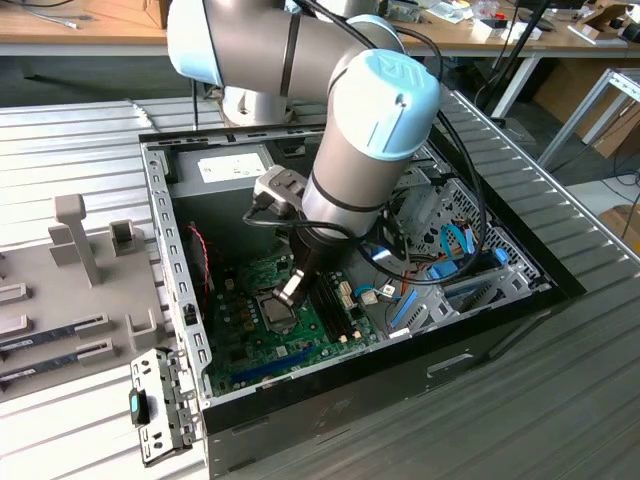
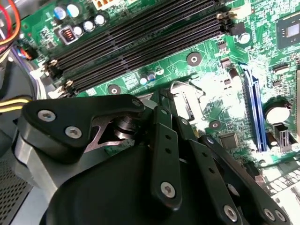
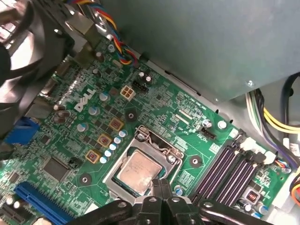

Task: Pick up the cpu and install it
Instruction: 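Install the first cpu locking lever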

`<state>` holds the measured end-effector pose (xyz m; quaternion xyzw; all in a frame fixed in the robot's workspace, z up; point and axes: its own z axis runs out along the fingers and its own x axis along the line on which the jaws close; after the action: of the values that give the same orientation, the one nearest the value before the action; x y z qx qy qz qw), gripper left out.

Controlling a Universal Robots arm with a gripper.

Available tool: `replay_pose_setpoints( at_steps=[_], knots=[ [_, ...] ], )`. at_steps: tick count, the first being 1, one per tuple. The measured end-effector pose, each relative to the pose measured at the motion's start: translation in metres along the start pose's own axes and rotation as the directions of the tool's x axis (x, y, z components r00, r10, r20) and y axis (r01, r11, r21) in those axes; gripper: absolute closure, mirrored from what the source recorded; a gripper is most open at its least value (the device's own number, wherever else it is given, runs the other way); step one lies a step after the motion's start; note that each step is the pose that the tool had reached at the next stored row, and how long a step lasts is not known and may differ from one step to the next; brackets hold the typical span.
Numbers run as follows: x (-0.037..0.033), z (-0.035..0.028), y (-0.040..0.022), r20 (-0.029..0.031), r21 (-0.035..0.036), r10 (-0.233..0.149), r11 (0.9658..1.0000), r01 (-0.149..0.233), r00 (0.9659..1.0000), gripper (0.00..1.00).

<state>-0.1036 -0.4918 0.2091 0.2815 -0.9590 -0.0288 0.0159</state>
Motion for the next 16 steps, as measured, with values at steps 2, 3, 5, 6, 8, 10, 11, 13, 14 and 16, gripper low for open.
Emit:
replay_pose_setpoints(
  at_steps=[2,3,5,6,8,10,11,13,14,16],
  knots=[
    [0.0006,0.0031,-0.0013,0.0007,-0.0003,0.009,1.0,-0.009,1.0,0.89],
    [0.0021,0.004,-0.0037,0.0013,-0.0006,0.011,0.9999,-0.011,0.9999,0.89],
    [0.0046,0.0039,-0.0076,0.0008,-0.0003,0.011,0.9999,-0.011,0.9999,0.89],
    [0.0058,0.0044,-0.0095,0.001,-0.0003,0.011,0.9999,-0.011,0.9999,0.89],
    [0.007,0.0056,-0.0115,0.001,-0.0003,0.011,0.9999,-0.011,0.9999,0.89],
    [0.008,0.0074,-0.0133,0.0006,-0.0002,0.011,0.9999,-0.011,0.9999,0.89],
    [0.0084,0.0083,-0.0144,0.0006,-0.0003,0.011,0.9999,-0.011,0.9999,0.89],
    [0.0088,0.0094,-0.0167,0.0005,-0.0002,0.011,0.9999,-0.011,0.9999,0.89],
    [0.0081,0.0098,-0.0178,0.0003,-0.0002,0.011,0.9999,-0.011,0.9999,0.89],
    [0.0066,0.0102,-0.0192,0.0001,-0.0002,0.011,0.9999,-0.011,0.9999,0.89]
  ],
)
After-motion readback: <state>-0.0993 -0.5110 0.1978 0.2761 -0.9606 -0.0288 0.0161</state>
